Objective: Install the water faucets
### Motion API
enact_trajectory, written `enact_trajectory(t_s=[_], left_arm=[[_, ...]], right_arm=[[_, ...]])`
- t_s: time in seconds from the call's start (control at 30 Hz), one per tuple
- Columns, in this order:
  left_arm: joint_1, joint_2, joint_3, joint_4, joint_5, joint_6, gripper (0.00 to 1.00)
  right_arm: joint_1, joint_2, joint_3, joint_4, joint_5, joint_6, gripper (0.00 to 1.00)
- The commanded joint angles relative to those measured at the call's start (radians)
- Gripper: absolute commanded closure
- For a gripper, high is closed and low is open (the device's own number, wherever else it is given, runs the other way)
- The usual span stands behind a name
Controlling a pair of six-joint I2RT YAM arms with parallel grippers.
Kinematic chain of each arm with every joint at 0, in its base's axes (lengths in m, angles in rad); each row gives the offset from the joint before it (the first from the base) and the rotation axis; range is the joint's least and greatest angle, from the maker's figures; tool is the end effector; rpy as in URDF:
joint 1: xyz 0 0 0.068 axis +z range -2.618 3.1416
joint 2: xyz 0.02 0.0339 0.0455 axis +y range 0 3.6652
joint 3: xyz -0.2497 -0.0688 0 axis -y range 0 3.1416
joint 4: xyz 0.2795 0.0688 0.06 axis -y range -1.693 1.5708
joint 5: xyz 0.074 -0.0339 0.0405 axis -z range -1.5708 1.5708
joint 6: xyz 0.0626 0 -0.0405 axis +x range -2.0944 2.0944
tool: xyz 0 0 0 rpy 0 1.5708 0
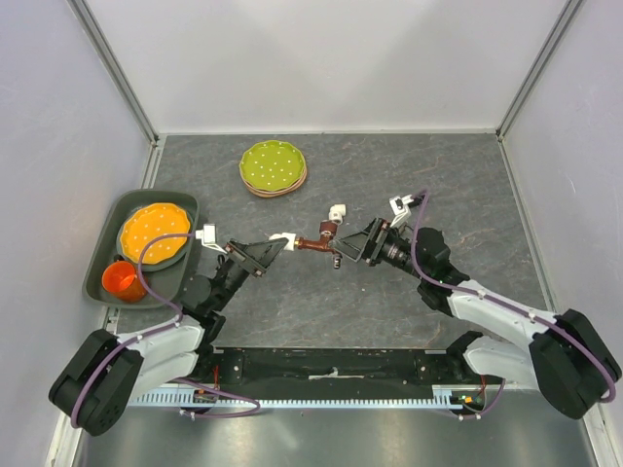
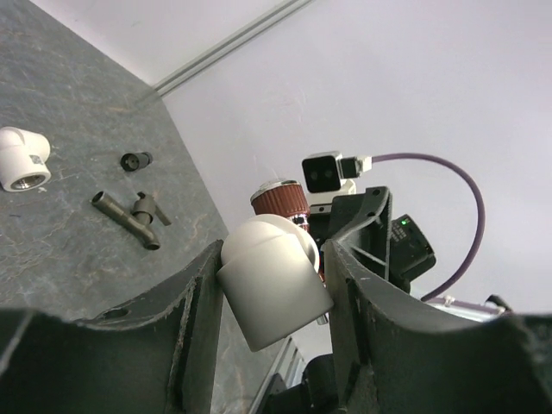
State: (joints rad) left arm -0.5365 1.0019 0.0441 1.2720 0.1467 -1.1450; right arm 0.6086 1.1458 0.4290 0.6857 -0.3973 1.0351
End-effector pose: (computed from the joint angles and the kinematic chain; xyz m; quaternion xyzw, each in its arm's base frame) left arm 0.1884 -0.1227 0.1718 -0.1190 0.5770 -0.6299 0.5060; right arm 0.2313 0.1907 0.1985 0.0147 0.7170 0.5962 0.3608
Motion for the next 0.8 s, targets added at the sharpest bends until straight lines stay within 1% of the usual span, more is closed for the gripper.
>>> enact_trajectory(t_s=[0.0, 0.13, 0.23, 0.33, 0.37, 0.43, 0.47, 0.53, 0.57, 0.67, 0.7, 0.77], left_arm=[[-0.002, -0.052, -0.096, 0.037, -0.071, -0.094, 0.98], [-0.003, -0.091, -0.076, -0.085, -0.081, -0.125, 0.98], [-0.003, -0.109, -0.070, -0.131, -0.090, -0.140, 0.98], [-0.002, -0.108, -0.066, -0.166, -0.084, -0.154, 0.98], [-0.002, -0.106, -0.058, -0.177, -0.081, -0.157, 0.98], [-0.002, -0.098, -0.047, -0.207, -0.064, -0.170, 0.98], [-0.002, -0.095, -0.047, -0.214, -0.058, -0.177, 0.98], [-0.002, -0.086, -0.047, -0.224, -0.035, -0.205, 0.98], [0.000, -0.085, -0.021, -0.247, -0.026, -0.212, 0.98], [0.000, -0.088, 0.006, -0.314, 0.001, -0.228, 0.98], [0.000, -0.092, 0.011, -0.325, 0.008, -0.229, 0.98], [0.000, -0.098, 0.022, -0.347, 0.014, -0.233, 0.98]], right_arm=[[0.000, -0.086, 0.042, -0.259, 0.187, -0.236, 0.04], [0.002, -0.159, -0.005, -0.238, 0.219, -0.375, 0.02], [0.000, -0.244, -0.039, -0.200, 0.222, -0.447, 0.02], [0.003, -0.331, -0.064, -0.175, 0.204, -0.573, 0.02], [0.005, -0.369, -0.070, -0.172, 0.193, -0.655, 0.02], [0.016, -0.400, -0.085, -0.167, 0.146, -0.742, 0.02], [0.020, -0.417, -0.091, -0.164, 0.129, -0.835, 0.02], [0.045, -0.429, -0.098, -0.167, 0.056, -0.918, 0.02], [0.057, -0.434, -0.095, -0.172, 0.037, -0.955, 0.02], [0.141, -0.449, -0.095, -0.178, 0.038, -1.079, 0.02], [0.196, -0.448, -0.093, -0.193, 0.043, -1.169, 0.02], [0.255, -0.426, -0.075, -0.231, 0.084, -1.243, 0.02]])
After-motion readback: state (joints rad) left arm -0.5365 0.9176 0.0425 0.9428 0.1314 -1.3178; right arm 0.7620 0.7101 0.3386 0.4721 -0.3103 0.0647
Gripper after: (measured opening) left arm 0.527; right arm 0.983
